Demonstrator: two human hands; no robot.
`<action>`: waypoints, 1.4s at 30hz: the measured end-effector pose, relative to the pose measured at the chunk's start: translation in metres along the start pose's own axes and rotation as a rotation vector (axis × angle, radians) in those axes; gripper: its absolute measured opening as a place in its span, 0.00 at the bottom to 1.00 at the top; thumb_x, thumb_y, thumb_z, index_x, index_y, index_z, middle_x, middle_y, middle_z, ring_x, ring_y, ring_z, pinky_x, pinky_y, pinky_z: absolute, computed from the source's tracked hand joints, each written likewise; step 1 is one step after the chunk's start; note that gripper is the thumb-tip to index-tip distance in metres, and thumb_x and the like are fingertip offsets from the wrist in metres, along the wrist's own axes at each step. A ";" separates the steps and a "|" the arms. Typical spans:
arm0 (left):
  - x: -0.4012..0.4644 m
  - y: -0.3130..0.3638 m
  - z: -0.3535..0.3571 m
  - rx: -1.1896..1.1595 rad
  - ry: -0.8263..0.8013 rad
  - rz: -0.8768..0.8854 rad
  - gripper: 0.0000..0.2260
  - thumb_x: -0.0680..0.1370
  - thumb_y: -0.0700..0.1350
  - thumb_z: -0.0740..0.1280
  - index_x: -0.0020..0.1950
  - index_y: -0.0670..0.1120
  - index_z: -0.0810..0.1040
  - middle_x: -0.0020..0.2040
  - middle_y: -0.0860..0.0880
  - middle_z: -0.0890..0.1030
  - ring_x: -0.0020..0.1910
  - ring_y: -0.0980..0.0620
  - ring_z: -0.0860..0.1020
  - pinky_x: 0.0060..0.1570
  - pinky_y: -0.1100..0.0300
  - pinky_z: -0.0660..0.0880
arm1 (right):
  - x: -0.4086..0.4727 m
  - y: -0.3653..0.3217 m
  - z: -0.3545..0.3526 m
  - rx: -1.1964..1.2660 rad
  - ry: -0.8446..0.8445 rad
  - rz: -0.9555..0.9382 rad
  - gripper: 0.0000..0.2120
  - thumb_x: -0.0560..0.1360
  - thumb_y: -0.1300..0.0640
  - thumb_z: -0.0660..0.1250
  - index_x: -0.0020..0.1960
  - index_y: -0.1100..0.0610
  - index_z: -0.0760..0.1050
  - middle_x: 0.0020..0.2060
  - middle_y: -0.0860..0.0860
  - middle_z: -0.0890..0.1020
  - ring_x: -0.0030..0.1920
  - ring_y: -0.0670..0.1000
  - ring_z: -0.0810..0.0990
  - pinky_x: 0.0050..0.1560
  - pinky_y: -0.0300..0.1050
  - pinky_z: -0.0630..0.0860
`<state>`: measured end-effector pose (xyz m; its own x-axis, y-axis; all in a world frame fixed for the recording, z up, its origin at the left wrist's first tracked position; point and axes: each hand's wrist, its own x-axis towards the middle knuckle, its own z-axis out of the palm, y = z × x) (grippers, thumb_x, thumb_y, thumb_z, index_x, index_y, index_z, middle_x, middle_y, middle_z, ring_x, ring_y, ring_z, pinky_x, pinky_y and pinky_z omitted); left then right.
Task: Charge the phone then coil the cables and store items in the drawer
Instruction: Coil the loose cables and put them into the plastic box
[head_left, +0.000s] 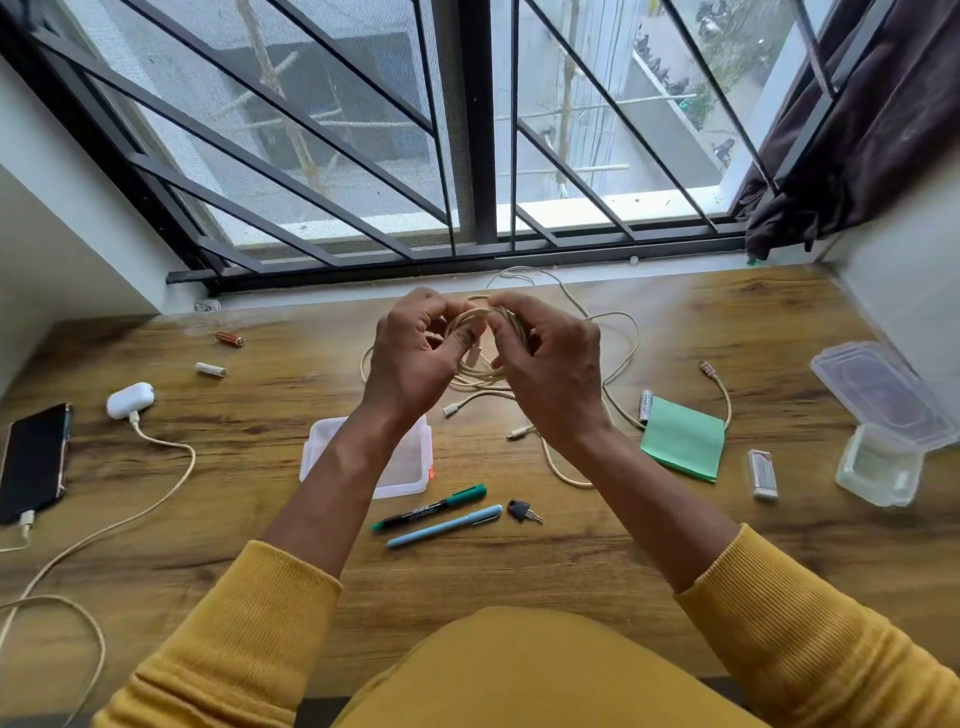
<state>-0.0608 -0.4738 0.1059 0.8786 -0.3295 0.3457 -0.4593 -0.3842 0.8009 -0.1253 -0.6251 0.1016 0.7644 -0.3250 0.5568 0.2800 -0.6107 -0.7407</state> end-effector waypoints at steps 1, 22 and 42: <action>0.001 -0.001 -0.002 0.006 -0.023 -0.021 0.08 0.80 0.48 0.76 0.56 0.46 0.87 0.50 0.51 0.85 0.46 0.52 0.84 0.45 0.53 0.84 | 0.000 0.001 0.000 0.017 -0.018 0.005 0.08 0.82 0.55 0.71 0.57 0.57 0.85 0.37 0.49 0.86 0.35 0.47 0.85 0.34 0.54 0.81; -0.012 0.000 -0.016 -1.206 -0.310 -0.522 0.13 0.80 0.34 0.69 0.63 0.41 0.83 0.49 0.42 0.85 0.44 0.53 0.84 0.55 0.56 0.83 | 0.000 0.007 -0.007 -0.017 -0.152 -0.122 0.05 0.80 0.59 0.73 0.53 0.60 0.82 0.42 0.39 0.77 0.40 0.33 0.76 0.40 0.26 0.69; -0.015 -0.013 -0.016 -1.340 -0.450 -0.482 0.26 0.74 0.34 0.75 0.73 0.41 0.79 0.55 0.40 0.86 0.53 0.48 0.85 0.67 0.51 0.78 | -0.001 0.014 -0.010 -0.028 -0.141 -0.083 0.03 0.81 0.58 0.72 0.51 0.59 0.81 0.36 0.48 0.80 0.35 0.50 0.79 0.34 0.49 0.75</action>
<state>-0.0656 -0.4504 0.0981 0.6796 -0.7317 -0.0518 0.5331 0.4442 0.7201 -0.1285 -0.6405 0.0946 0.8139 -0.1689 0.5560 0.3310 -0.6517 -0.6825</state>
